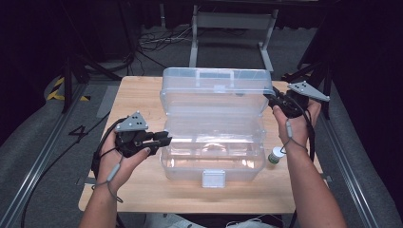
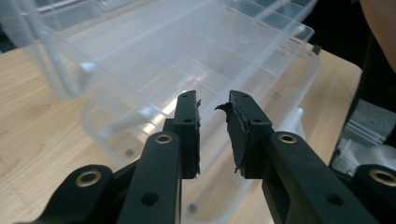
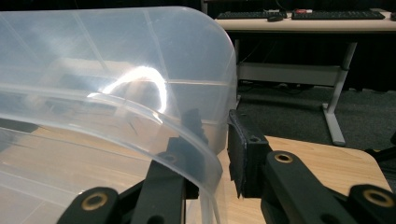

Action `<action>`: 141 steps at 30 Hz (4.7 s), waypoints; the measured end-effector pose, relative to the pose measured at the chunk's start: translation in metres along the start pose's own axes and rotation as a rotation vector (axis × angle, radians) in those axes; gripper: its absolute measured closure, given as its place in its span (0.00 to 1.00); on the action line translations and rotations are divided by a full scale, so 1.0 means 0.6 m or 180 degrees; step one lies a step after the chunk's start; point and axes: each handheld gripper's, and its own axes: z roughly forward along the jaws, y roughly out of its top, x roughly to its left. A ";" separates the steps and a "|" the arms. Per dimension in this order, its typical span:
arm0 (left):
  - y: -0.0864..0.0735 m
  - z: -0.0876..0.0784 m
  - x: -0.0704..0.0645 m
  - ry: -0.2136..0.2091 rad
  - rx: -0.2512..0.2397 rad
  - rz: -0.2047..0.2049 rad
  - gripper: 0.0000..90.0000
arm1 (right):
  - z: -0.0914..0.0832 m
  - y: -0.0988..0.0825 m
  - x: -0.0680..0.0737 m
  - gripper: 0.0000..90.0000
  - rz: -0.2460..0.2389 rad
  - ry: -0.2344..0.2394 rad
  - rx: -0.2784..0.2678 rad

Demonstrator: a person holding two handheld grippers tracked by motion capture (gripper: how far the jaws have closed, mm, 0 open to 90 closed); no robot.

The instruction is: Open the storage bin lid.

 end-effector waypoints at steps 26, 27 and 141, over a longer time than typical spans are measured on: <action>-0.054 0.083 -0.012 -0.0457 0.0762 0.0203 0.76 | 0.021 0.010 -0.015 0.83 0.0103 0.0124 0.0049; -0.057 0.087 -0.011 -0.0470 0.0774 0.0187 0.76 | 0.022 0.010 -0.014 0.83 0.0095 0.0117 0.0045; -0.097 0.150 -0.004 -0.0553 0.0973 0.0344 0.79 | 0.183 0.027 -0.068 0.93 0.0233 -0.0086 0.0307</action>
